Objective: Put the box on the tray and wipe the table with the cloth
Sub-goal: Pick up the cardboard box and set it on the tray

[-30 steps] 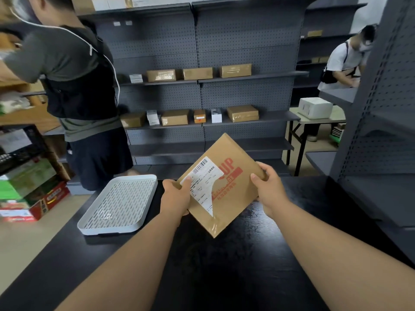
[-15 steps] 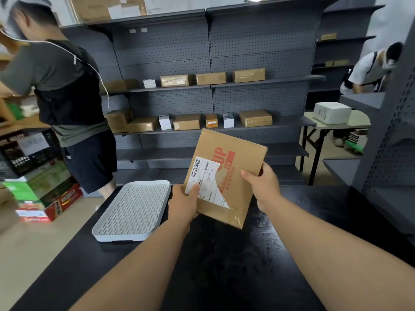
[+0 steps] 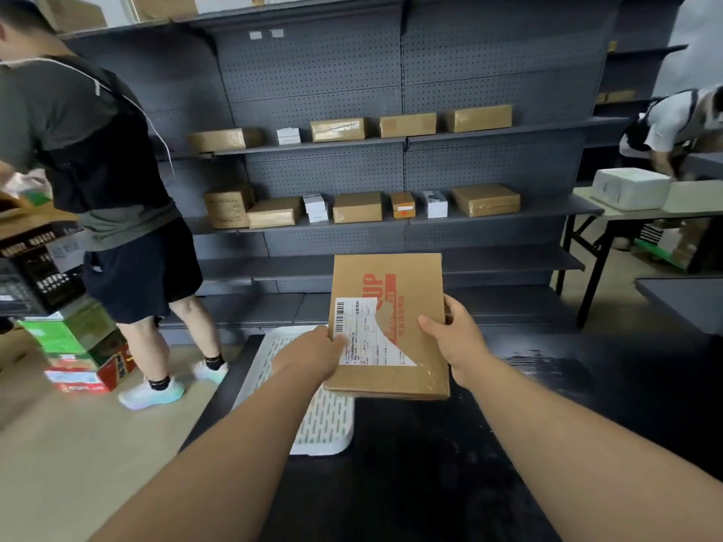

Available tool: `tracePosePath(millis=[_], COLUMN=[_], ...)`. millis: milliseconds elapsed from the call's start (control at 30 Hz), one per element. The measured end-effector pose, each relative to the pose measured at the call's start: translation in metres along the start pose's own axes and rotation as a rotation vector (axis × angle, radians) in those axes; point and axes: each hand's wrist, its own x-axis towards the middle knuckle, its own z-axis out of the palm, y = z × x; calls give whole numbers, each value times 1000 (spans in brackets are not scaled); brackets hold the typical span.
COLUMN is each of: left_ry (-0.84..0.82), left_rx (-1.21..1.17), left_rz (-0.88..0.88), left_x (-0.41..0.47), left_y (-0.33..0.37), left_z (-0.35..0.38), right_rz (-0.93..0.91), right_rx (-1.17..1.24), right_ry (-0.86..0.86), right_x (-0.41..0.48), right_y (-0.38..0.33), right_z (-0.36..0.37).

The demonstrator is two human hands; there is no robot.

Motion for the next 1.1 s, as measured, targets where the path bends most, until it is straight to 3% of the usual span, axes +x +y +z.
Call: tracePosePath(millis=[100,333,567,1100], left_ry=[18,86,36,-75], left_rx=[16,-429,-646,-614], left_rz=[34,-25,-131,-188], left_x=[29,85,127,166], left_y=[-37,-109,-156,-177], left_z=[-19,-24,-9,12], right_rz=[58,172,220,261], right_rx=[19,-1,-90,-388], right_ry=[25,-1,-42,-14], right_x=[15,39,61,87], right_y=[2,17,39,65], right_z=[47,136,183,212])
